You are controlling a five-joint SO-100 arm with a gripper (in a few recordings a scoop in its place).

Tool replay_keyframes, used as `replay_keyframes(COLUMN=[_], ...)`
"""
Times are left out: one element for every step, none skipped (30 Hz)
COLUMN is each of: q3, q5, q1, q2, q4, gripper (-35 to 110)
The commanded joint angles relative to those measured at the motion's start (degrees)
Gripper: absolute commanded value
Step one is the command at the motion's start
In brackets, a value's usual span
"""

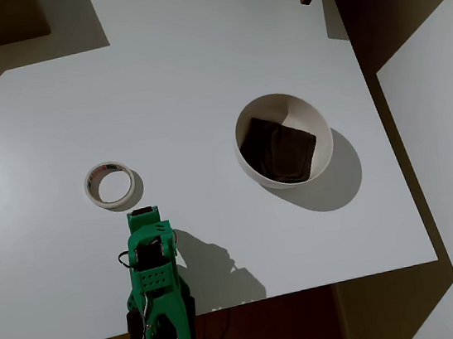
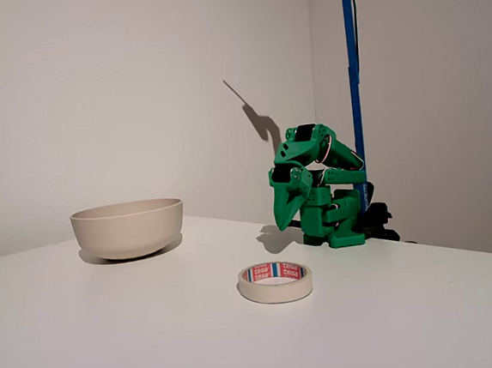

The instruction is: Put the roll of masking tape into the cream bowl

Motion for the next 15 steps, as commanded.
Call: replay_keyframes(q3=[-4.0,-5.5,-7.3,-9.4,-11.9,-14.3,-16.7,-19.1,-21.6,-24.3,-26.7,-29.0,-30.8,-32.0,-32.6], q5=[0.4,0.6,0.6,0.5,0.6,1.0,1.3,1.5,1.7,1.8,1.7,1.6,1.6,1.5,1.3], q1=[-0.7,-1.1,-1.8,-2.9,-3.9,-4.7,-5.2,-5.4,-5.4,-5.4,-5.4,-6.1,-6.8,-7.6,-8.3], q2=[-9.6,-13.4,-17.4,-21.9,-26.3,-30.7,-34.9,-38.8,-42.6,-46.5,-50.5,-54.2,-57.6,-60.2,-62.1], q4=[-5.0,-6.6,-7.7,-8.6,-9.1,-9.7,-10.2,-11.0,-11.6,-11.8,-11.9,-11.8,-11.7,-12.0,-12.6], gripper=[-8,-8,-8,-8,-8,-8,-8,-8,-8,-8,-8,-8,-8,-8,-8])
